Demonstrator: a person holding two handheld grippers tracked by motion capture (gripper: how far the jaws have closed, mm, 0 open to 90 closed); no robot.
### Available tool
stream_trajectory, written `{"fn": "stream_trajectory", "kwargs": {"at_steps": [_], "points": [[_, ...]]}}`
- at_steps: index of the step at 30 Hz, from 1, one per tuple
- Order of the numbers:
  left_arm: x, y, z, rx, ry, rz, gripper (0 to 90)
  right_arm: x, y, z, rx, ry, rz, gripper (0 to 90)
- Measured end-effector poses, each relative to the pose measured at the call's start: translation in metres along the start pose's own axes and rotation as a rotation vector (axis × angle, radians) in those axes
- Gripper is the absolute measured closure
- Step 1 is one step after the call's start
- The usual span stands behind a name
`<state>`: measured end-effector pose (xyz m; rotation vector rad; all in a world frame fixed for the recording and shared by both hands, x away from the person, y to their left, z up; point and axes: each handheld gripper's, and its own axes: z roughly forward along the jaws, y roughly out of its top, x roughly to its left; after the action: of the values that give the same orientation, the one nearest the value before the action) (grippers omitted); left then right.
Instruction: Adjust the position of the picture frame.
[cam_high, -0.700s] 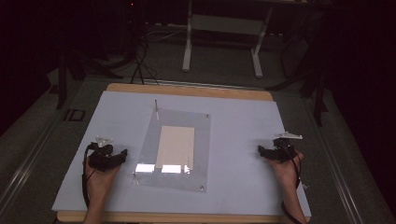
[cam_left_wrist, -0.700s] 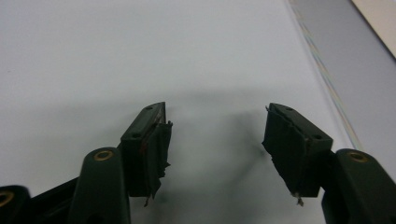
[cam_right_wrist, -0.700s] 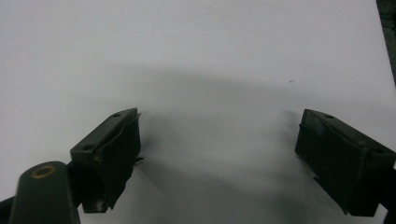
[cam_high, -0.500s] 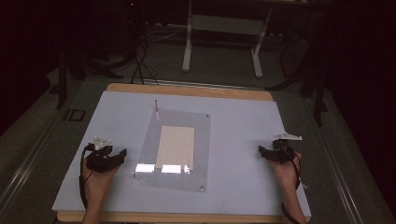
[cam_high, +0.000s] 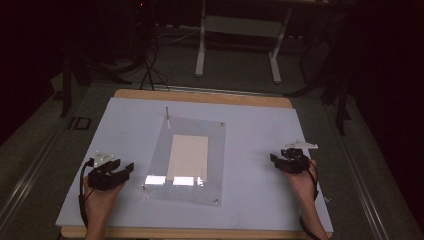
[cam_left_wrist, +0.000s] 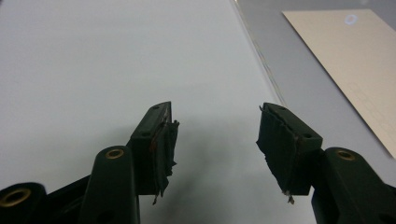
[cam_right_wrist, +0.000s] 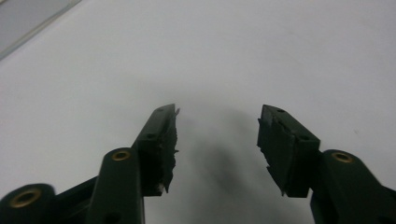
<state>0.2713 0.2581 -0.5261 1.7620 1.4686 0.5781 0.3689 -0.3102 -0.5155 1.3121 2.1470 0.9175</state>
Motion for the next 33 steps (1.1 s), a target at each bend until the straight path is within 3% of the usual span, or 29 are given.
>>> {"fn": "stream_trajectory", "kwargs": {"at_steps": [4, 9, 14, 18, 22, 33], "points": [[-0.001, 0.0, -0.002, -0.016, -0.01, 0.011, 45.5, 0.008, 0.008, 0.003, -0.023, 0.048, -0.028, 50.1], [-0.002, -0.004, -0.003, 0.014, -0.022, 0.049, 45.2, 0.019, 0.024, 0.006, -0.058, 0.111, -0.042, 53.2], [-0.002, -0.007, -0.007, -0.002, -0.032, 0.063, 45.6, 0.031, 0.035, 0.011, -0.066, 0.133, -0.087, 53.7], [-0.006, -0.012, -0.011, 0.011, -0.035, 0.107, 45.0, 0.044, 0.049, 0.02, -0.072, 0.187, -0.123, 60.9], [-0.008, -0.011, -0.013, 0.004, -0.053, 0.136, 46.2, 0.055, 0.059, 0.026, -0.076, 0.214, -0.15, 61.1], [-0.013, -0.014, -0.016, 0.005, -0.087, 0.182, 46.7, 0.074, 0.083, 0.039, -0.104, 0.258, -0.146, 56.1]]}}
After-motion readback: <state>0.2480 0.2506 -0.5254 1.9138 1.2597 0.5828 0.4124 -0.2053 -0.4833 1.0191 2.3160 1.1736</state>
